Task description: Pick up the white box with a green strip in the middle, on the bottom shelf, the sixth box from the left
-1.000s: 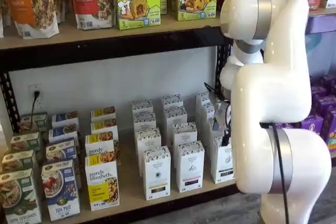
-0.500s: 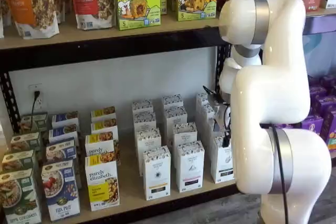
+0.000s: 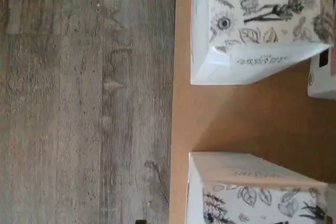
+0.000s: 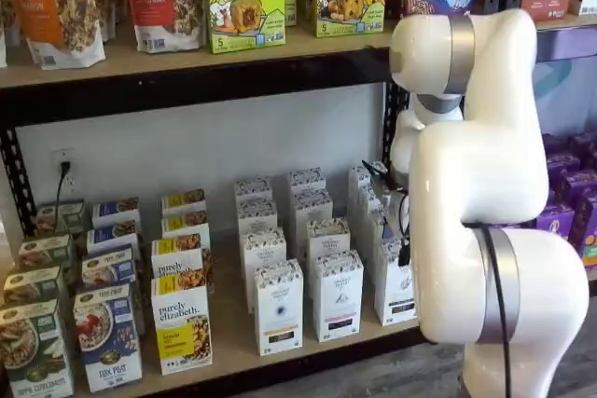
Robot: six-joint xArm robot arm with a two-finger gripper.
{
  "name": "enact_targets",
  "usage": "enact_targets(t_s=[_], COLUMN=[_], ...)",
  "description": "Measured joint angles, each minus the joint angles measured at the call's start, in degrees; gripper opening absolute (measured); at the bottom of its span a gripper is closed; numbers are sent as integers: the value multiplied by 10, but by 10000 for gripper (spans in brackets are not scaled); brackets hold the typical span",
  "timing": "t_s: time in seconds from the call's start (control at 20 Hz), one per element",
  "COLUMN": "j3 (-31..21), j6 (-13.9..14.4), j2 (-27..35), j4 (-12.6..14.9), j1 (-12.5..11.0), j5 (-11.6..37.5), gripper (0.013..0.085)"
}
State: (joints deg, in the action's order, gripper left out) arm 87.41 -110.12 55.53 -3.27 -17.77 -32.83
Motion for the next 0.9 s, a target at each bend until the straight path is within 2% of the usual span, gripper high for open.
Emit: enact_targets(t_s=[0.15,0.3,0.65,0.9], j3=[19,38,65,68], j6=[10,33,70,87], j2=[15,30,56,67], j4=[13,39,78,95], j1=[-1,0,4,7], j5=[-8,-14,-25,-14], gripper=[850,850,850,850])
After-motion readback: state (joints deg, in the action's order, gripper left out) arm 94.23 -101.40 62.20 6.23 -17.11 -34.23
